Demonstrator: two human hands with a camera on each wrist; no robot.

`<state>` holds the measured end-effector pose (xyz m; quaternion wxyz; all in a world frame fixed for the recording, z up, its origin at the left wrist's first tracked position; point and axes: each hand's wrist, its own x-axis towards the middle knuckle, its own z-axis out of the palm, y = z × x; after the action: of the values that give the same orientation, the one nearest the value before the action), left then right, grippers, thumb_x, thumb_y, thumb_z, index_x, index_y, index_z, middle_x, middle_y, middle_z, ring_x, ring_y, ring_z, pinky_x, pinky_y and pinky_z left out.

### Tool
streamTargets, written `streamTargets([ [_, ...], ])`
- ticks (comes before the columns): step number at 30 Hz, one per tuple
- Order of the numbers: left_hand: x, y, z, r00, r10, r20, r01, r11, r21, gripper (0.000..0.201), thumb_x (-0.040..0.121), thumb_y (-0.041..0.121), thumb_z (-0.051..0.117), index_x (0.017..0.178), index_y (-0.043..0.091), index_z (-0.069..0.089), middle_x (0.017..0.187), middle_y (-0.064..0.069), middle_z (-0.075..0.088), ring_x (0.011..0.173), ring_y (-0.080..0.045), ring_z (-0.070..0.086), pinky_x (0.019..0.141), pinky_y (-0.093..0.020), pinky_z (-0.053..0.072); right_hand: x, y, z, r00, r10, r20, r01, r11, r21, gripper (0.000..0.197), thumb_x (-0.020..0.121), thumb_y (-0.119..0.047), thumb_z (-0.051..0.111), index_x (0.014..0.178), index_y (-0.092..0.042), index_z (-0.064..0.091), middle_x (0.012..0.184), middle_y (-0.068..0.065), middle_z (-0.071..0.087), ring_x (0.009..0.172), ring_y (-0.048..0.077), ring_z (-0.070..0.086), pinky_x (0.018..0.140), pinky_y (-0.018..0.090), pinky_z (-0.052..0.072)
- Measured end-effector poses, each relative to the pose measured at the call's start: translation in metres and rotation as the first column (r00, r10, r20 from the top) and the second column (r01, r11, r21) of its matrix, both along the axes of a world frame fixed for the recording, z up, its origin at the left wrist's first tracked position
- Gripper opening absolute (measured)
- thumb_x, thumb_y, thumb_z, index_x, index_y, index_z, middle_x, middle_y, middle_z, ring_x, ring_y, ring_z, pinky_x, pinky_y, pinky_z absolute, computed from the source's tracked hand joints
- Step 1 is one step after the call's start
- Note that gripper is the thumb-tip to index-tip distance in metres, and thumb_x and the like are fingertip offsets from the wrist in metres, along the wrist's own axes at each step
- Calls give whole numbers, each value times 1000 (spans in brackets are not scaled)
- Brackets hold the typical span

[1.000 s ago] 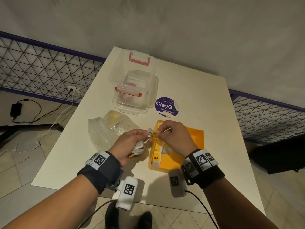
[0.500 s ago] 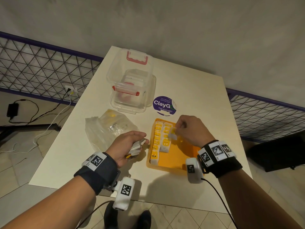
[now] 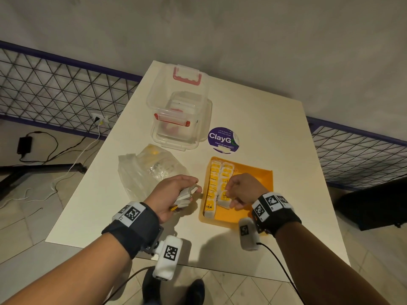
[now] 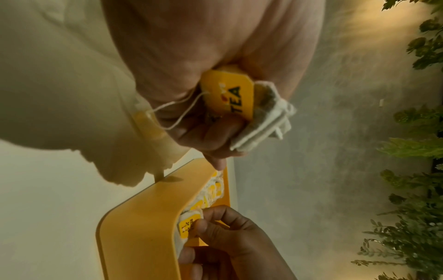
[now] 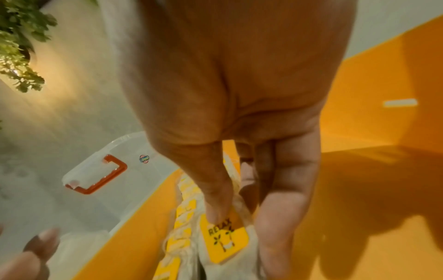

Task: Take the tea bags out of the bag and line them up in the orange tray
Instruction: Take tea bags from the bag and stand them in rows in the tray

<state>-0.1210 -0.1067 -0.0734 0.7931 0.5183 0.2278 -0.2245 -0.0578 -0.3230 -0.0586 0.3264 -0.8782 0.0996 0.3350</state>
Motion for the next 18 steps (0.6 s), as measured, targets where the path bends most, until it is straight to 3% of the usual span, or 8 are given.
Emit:
streamTargets([
  [4,0,1,0,1000,5,-9,-6,1000,-7,18,95,15,57,109,6,66,93,-13,73,44,-14,51,36,-17,30,1,8,-5,996,36,77,-29,996,-82,7,86,-2,66,87,-8,68,64,14,67,54,29,60,54,35,51],
  [7,1,1,0,1000,4,-6,-4,1000,-9,19,96,15,57,110,6,66,94,-13,73,44,-14,51,37,-17,30,2,12,-4,992,61,107,-49,992,-117,6,86,-5,67,85,-11,70,67,12,71,53,26,65,55,34,55],
  [11,2,0,-2,1000,3,-7,-3,1000,-10,20,95,16,57,111,6,66,93,-13,73,44,-14,51,37,-17,30,4,14,-4,994,20,112,-10,996,-89,6,86,-4,68,85,-10,70,77,15,73,64,32,74,57,36,57],
  [18,2,-2,-1,1000,-7,-15,7,1000,-6,22,96,16,57,112,5,66,92,-13,74,45,-14,52,36,-18,32,9,15,-4,990,-9,138,23,995,-95,9,86,-3,66,88,-11,69,71,12,71,62,32,74,61,44,61],
])
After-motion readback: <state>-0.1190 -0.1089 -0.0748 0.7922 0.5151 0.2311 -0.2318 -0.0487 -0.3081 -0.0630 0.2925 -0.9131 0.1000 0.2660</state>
